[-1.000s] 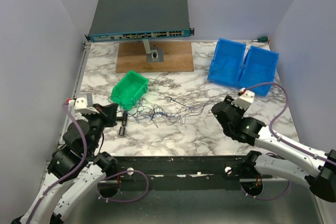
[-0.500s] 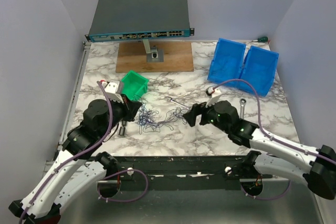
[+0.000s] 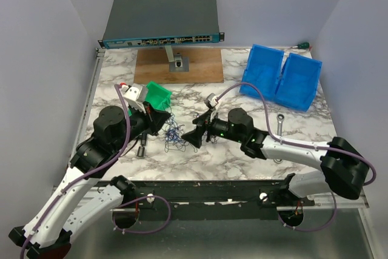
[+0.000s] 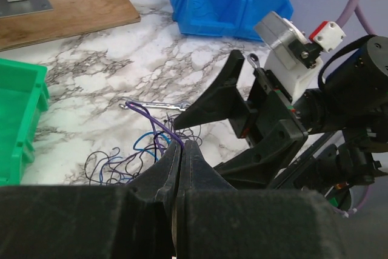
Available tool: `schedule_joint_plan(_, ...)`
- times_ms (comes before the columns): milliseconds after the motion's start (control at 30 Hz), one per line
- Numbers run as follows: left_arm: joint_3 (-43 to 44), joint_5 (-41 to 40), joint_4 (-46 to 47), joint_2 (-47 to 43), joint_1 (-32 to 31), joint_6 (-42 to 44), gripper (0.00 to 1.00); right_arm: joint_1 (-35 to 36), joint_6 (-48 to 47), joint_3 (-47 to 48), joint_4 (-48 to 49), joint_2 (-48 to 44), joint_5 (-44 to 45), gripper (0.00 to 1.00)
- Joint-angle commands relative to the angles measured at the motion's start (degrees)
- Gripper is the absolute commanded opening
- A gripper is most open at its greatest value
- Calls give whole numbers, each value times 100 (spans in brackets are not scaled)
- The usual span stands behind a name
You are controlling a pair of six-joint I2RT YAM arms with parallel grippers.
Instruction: Untangle the cables
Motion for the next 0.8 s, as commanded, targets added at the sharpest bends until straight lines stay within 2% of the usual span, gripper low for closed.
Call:
schedule_joint_plan(0, 299, 577, 175, 157, 29, 92, 0, 140, -238, 440, 727, 485, -323, 95)
schedule_joint_plan(133, 410, 565, 147, 165, 24, 128, 0, 186, -262, 425, 724, 640, -80, 95)
schedule_joint_plan(233, 521, 482, 34, 127, 26, 188, 0, 186, -165, 155, 717, 437, 546, 94)
schedule_joint_plan(267, 550, 435, -17, 115, 24, 222, 0, 179, 50, 56, 682, 282, 993, 94)
schedule_joint_plan(333, 546, 364, -95, 72, 29, 292, 0, 121, 452, 18, 253, -16, 1891, 95)
schedule_joint_plan(433, 394, 314, -171, 2, 24, 376, 0, -94, 915, 166, -650, -312, 2442, 95)
schedule_joint_plan(633, 101, 329, -222, -161, 24, 553, 0, -339, 518, 562, -2012, -116, 2291, 95)
schedule_joint_plan(700, 65, 314, -246, -200, 24, 609, 0, -782, 463, 909, -2672, 170, 1710, 94)
schedule_joint_plan(767, 30, 295, -278, -220, 26, 689, 0, -1158, 407, 925, -2756, 299, 1040, 94)
